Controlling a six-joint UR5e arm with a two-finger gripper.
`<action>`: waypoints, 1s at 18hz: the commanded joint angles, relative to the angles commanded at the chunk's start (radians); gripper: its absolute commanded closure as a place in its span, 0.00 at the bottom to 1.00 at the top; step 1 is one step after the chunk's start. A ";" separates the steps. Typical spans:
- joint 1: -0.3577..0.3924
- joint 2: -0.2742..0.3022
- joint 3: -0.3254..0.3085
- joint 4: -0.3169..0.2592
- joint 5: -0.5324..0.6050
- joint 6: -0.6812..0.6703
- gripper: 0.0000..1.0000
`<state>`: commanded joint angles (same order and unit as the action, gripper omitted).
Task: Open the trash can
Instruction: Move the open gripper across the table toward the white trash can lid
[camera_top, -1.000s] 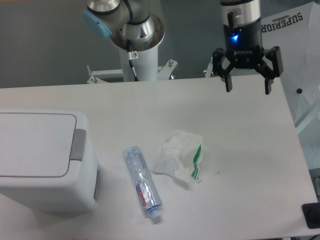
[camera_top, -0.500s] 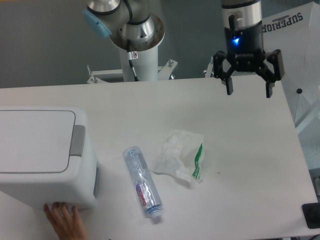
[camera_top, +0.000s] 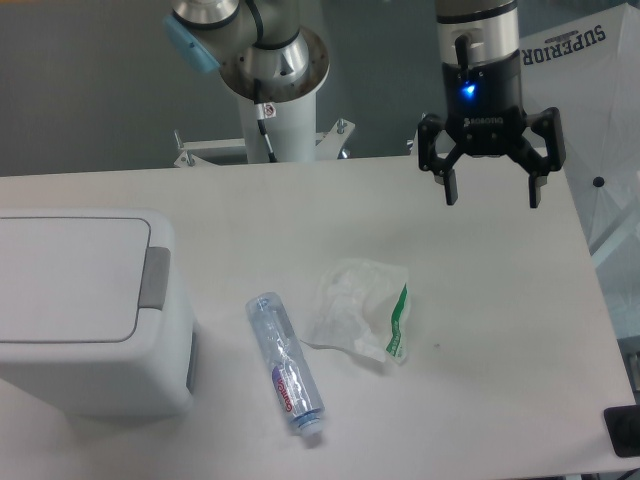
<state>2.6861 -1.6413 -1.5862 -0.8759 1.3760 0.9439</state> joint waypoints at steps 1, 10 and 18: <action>-0.015 0.000 0.003 0.000 0.002 -0.066 0.00; -0.207 -0.034 0.008 -0.002 0.002 -0.520 0.00; -0.305 -0.094 0.017 0.014 -0.083 -0.913 0.00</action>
<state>2.3808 -1.7349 -1.5693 -0.8622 1.2934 0.0309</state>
